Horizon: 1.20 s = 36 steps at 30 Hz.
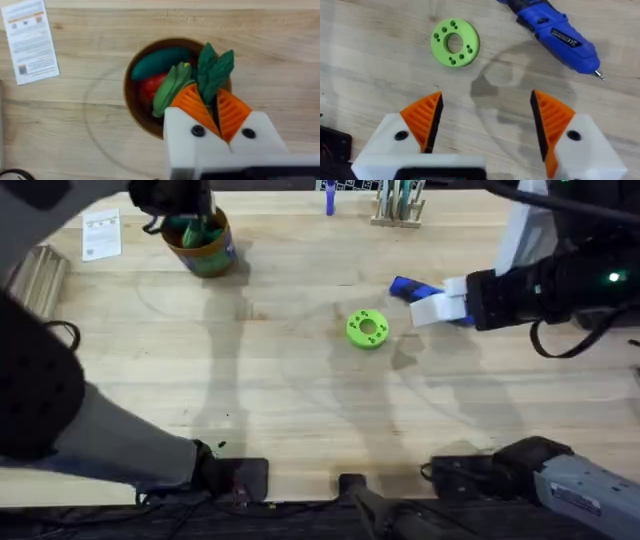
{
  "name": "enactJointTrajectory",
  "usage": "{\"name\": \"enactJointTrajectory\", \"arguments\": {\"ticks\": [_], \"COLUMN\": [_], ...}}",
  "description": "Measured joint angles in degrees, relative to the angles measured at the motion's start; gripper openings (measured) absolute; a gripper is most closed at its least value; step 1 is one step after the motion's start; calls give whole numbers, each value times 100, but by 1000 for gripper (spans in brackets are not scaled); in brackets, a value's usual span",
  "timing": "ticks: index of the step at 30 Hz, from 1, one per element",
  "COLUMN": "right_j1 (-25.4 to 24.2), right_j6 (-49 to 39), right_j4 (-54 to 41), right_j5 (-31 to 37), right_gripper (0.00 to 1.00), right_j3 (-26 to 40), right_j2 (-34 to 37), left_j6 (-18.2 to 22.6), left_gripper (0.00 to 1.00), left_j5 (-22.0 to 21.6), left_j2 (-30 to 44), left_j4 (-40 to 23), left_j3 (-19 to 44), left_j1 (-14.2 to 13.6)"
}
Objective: Pick up the gripper from the table and insert it into the empty holder that is missing its gripper. Then pick up a screw, insert it into the mounting hole, and use the screwdriver to tighten it. Finally, clean up the table by picking up the vegetable and placing it into the bucket.
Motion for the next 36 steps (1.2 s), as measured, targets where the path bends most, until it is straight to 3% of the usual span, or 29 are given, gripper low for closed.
{"name": "enactJointTrajectory", "arguments": {"ticks": [4, 10, 11, 17, 23, 28, 31, 36], "right_j1": [0, 0, 0, -2, 0, -1, -1, 0], "right_j6": [0, 0, 0, 0, 0, 0, 0, 0], "right_j4": [2, 2, 2, 2, 2, 2, -3, -106], "right_j5": [0, 0, 0, 0, 0, 0, 0, 0], "right_gripper": [991, 992, 991, 992, 992, 992, 991, 992], "right_j3": [0, 0, 0, 0, 0, 0, 0, 0], "right_j2": [0, 0, 0, 0, -77, -553, -893, -1332], "left_j6": [19, 38, 8, -40, -57, -50, -38, -55], "left_gripper": [33, 927, 970, 985, 986, 986, 986, 986], "left_j5": [12, 54, 65, 89, 98, 220, 415, 809], "left_j2": [119, 22, 5, -434, -1746, -2863, -3612, -5081], "left_j4": [-21, -131, -176, -636, -1710, -2637, -2726, -2789], "left_j3": [-4, -4, -4, -4, 11, 8, -308, -1430], "left_j1": [2, 2, 2, -4, -22, -22, -21, -22]}}
